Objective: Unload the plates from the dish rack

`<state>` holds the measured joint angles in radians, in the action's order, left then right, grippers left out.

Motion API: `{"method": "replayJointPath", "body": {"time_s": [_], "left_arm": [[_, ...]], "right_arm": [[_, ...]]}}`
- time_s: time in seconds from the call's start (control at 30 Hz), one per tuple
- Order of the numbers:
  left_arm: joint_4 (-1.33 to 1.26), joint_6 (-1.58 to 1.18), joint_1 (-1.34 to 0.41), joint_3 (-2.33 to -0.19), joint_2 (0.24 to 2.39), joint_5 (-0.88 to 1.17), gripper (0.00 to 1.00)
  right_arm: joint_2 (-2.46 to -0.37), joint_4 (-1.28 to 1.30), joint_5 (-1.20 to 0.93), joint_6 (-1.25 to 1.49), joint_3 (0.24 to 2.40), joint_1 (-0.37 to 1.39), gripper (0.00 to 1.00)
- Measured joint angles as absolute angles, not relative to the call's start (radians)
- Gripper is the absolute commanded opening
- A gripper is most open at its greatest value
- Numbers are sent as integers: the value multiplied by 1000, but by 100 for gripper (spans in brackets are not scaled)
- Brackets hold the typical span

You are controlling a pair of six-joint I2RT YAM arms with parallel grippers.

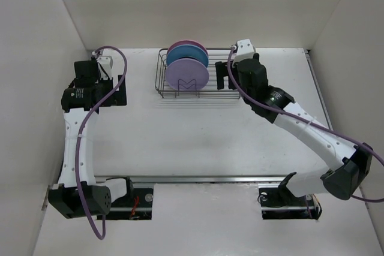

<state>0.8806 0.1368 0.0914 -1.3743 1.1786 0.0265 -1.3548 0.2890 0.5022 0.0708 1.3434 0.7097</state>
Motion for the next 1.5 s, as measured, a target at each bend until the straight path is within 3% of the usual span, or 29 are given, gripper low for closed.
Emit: {"method": "replayJointPath", "body": {"time_s": [0.33,0.63,0.77,0.93,0.97,1.07,1.1,1.13,1.23,1.27,1.3,1.5], "left_arm": [[897,152,89,-1398,1243,105,100],[928,149,-18,-1929,1783,279,100],[903,133,-44,-1950,1886,348,100],[849,114,-86,-1969,1999,367,100],[845,110,-95,-1987,2027,361,96],[820,92,-116,-2027,2110,338,72],[812,88,-120,-2030,2130,331,65],[805,84,-125,-2030,2149,321,52],[802,73,-133,-2030,2198,297,29],[802,67,-134,-2030,2210,290,8],[799,65,-136,-2030,2219,261,0],[768,-29,-117,-2033,2231,281,0]], "right_arm": [[-1409,286,364,67,1420,656,100],[-1823,269,180,18,1775,544,76],[-1948,280,109,-33,1818,550,69],[-2045,284,36,-65,1837,551,69],[-2068,282,29,-69,1855,551,69],[-2136,278,23,-77,1917,551,60],[-2151,275,24,-79,1930,551,53],[-2166,275,25,-82,1940,551,35],[-2181,275,47,-120,1945,550,15],[-2181,273,52,-141,1942,548,5],[-2178,269,56,-160,1935,547,0],[-2112,216,136,-220,1852,569,0]]}}
